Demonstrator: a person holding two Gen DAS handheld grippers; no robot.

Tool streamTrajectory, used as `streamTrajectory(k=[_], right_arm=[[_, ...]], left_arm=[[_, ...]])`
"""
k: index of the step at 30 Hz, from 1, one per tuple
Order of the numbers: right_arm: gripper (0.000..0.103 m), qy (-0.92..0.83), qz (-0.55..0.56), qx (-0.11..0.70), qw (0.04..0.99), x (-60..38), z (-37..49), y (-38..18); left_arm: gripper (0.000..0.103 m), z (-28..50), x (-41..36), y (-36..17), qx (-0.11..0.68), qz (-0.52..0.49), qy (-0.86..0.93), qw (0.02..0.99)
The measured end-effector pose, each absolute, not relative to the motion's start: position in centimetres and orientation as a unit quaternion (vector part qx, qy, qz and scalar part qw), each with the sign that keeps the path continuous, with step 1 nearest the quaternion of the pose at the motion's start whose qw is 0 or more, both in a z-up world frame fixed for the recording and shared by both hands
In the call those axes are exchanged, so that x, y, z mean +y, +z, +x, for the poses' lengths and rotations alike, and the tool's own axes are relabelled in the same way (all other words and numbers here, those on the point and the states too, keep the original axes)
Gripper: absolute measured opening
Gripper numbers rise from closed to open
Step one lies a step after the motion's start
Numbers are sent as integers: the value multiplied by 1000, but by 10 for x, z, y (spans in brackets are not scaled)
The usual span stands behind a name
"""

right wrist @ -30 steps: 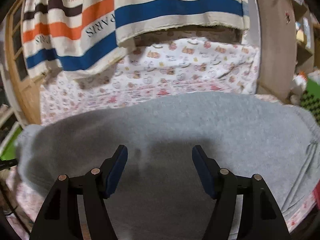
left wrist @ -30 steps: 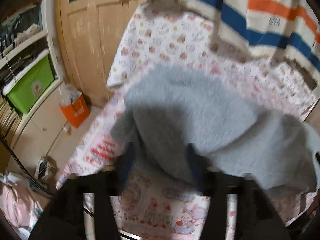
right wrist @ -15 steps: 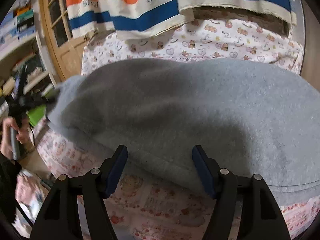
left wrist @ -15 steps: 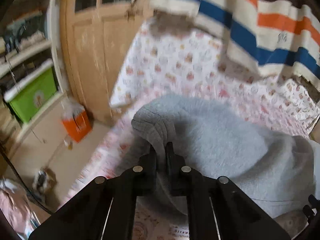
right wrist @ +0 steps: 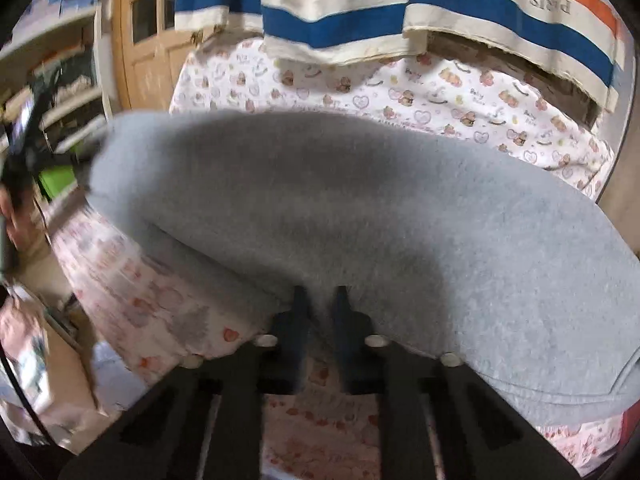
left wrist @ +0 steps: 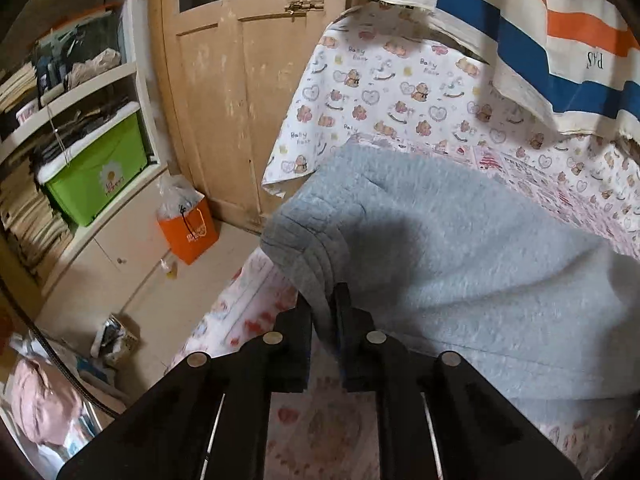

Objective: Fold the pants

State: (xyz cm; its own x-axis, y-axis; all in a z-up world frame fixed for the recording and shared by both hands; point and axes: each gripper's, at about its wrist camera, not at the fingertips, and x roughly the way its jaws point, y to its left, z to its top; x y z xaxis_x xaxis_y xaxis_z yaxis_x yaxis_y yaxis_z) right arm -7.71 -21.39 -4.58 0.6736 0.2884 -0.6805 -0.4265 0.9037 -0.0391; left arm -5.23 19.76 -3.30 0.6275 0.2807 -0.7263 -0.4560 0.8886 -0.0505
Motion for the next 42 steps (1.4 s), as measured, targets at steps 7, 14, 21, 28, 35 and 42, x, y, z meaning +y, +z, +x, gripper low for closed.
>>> streamTrajectory(k=[7,14,21,28,35,42], right_arm=[[5,219,-43,351,909,-232,-92,-17],[22,222,-57,390,892,-222,-80,-41],[59,219,-82,280,931,-216,-50,35],[56,300,-77,376,873,-168,82,38],[56,347,-140,479,794,-117,159,-8],[54,358,-181,508,763,-100,159,-54]], left_arm=[[10,-66,191,-23,376,-105,202,898],[17,-64,185,-40,393,-79,209,892],[75,-82,189,-3,358,-63,201,910],[79,-63,226,48,308,-113,145,933],[70,42,251,6,427,-141,86,889],[47,51,242,-22,453,-167,26,875]])
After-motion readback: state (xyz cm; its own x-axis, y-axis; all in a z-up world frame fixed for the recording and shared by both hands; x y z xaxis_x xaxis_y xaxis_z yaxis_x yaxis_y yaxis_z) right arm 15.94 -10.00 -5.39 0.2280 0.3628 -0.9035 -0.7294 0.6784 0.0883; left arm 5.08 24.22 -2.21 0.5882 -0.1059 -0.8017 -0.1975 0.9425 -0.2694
